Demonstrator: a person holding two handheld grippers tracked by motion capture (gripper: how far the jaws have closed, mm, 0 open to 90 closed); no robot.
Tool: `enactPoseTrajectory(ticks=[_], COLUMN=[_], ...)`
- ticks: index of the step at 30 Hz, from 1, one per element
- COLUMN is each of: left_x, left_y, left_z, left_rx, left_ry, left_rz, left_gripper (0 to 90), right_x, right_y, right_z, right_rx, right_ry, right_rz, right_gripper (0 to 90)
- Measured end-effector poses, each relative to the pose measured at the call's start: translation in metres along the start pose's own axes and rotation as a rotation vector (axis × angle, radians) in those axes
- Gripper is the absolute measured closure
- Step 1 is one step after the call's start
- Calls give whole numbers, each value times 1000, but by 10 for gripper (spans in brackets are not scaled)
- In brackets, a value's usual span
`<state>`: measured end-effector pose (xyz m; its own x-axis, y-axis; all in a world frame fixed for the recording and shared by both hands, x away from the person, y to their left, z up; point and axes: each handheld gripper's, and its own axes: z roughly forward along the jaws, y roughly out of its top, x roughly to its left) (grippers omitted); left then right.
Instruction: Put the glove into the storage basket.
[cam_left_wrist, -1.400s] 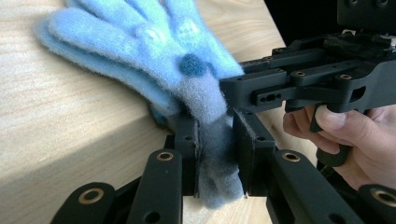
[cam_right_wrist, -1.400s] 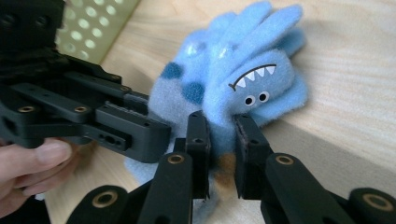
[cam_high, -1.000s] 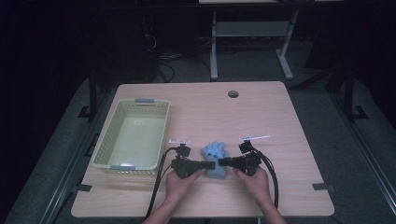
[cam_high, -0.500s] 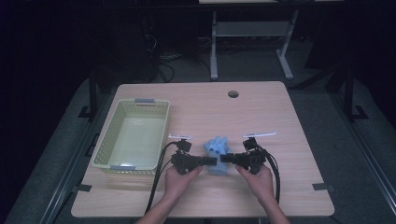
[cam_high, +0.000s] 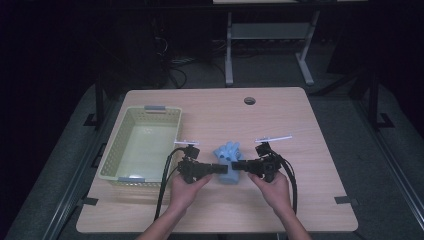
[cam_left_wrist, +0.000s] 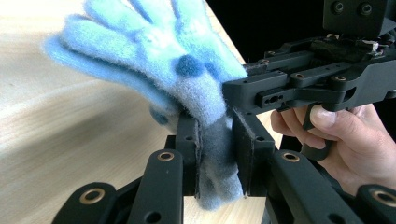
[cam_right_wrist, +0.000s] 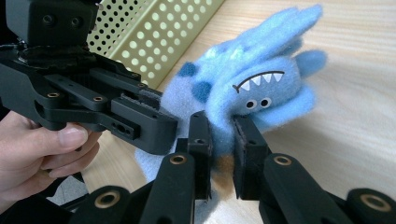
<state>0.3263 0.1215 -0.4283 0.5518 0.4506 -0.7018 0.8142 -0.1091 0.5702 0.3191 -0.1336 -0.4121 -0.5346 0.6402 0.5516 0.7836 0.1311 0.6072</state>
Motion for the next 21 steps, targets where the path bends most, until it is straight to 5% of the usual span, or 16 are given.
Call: enactPoseTrajectory(ticks=[21], left_x=[1], left_y=[19], left_z=[-37], left_rx=[-26], left_ry=[-10], left_rz=[9], left_gripper=[729], right_x=[29], right_y=[35], right_z=[9], right_rx=[8], right_ry=[15], right_rz=[-55], right_gripper=[793])
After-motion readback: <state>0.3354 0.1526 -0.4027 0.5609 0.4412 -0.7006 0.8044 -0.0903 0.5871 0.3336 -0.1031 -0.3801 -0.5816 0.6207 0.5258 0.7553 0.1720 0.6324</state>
